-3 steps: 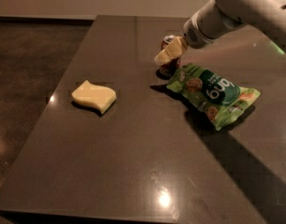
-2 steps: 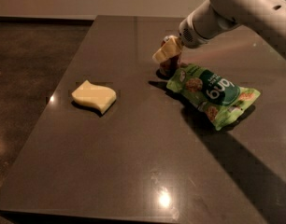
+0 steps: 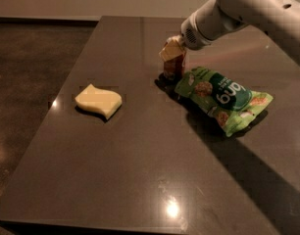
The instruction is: Move coke can near sponge
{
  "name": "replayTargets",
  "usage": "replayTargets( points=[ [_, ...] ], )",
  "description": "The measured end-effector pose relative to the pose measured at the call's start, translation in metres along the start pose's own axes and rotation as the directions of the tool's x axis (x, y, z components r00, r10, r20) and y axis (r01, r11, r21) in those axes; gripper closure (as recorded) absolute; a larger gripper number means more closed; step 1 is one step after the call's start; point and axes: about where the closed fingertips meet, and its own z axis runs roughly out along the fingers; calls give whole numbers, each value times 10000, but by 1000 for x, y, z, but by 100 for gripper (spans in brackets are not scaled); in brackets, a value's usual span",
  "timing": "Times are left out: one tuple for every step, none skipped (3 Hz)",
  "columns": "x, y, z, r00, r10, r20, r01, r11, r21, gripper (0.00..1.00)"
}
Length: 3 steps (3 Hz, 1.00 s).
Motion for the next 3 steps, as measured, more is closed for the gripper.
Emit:
replayTargets(
  points=[
    [-19, 32, -2, 9978, -484, 450, 517, 9958, -759, 87],
    [-37, 68, 0, 9906, -1035, 898, 1153, 9838, -1374, 100],
    [-48, 101, 11, 9826, -1465, 1142, 1659, 9686, -1851, 100]
  ],
)
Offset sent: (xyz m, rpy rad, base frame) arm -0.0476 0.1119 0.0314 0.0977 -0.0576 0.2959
